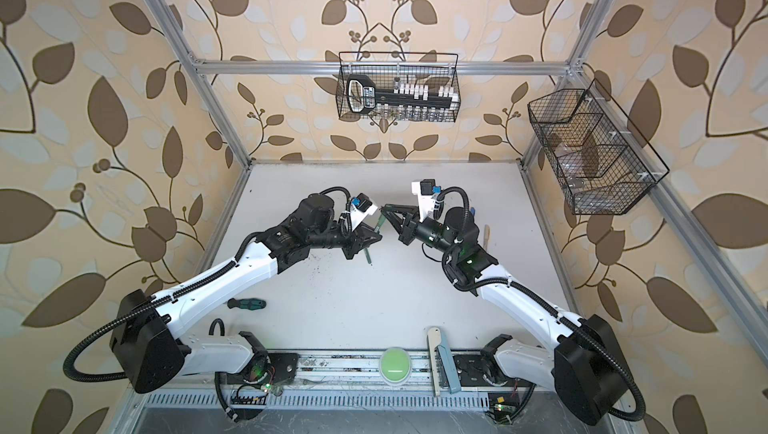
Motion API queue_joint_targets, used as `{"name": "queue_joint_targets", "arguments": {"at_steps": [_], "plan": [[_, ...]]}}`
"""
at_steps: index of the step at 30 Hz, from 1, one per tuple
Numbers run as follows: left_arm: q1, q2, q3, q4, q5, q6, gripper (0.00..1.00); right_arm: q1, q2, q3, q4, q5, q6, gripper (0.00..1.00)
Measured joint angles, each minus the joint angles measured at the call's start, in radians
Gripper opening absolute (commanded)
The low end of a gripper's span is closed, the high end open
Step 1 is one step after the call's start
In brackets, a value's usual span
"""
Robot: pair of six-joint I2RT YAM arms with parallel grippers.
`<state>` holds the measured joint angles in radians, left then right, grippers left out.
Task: Insert the pens into the pen caps
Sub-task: 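Open the left gripper off the capped pen while the right gripper holds it, then lower the capped green pen onto the table and open the right gripper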
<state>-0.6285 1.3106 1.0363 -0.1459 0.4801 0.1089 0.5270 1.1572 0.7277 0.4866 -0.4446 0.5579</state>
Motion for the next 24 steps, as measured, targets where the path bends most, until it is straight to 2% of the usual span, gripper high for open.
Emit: {"name": "queue_joint_targets", "arguments": {"at_steps": [4,7,9,10,12,14,16,24], "plan": [[0.0,0.016,0.002,0.093,0.047,-0.04,0.01,-0.066,-0.032,0.087,-0.169,-0.048,-0.021,0.0],[-0.001,0.03,-0.016,0.222,0.07,-0.109,0.25,-0.128,-0.031,0.188,-0.31,-0.104,-0.059,0.0],[0.008,0.033,-0.052,0.318,0.035,-0.195,0.29,-0.179,-0.031,0.228,-0.413,-0.137,-0.098,0.0],[0.018,0.034,-0.069,0.352,0.013,-0.228,0.37,-0.208,-0.025,0.242,-0.462,-0.144,-0.113,0.0],[0.035,0.034,-0.117,0.415,-0.031,-0.29,0.62,-0.262,0.005,0.273,-0.568,-0.146,-0.146,0.0],[0.043,0.032,-0.169,0.443,-0.086,-0.333,0.75,-0.29,0.046,0.306,-0.66,-0.137,-0.18,0.0],[0.046,0.024,-0.22,0.426,-0.155,-0.36,0.99,-0.301,0.092,0.335,-0.738,-0.116,-0.209,0.0],[0.069,-0.122,-0.267,0.211,-0.598,-0.389,0.99,-0.313,0.431,0.397,-0.911,0.061,-0.271,0.0]]}}
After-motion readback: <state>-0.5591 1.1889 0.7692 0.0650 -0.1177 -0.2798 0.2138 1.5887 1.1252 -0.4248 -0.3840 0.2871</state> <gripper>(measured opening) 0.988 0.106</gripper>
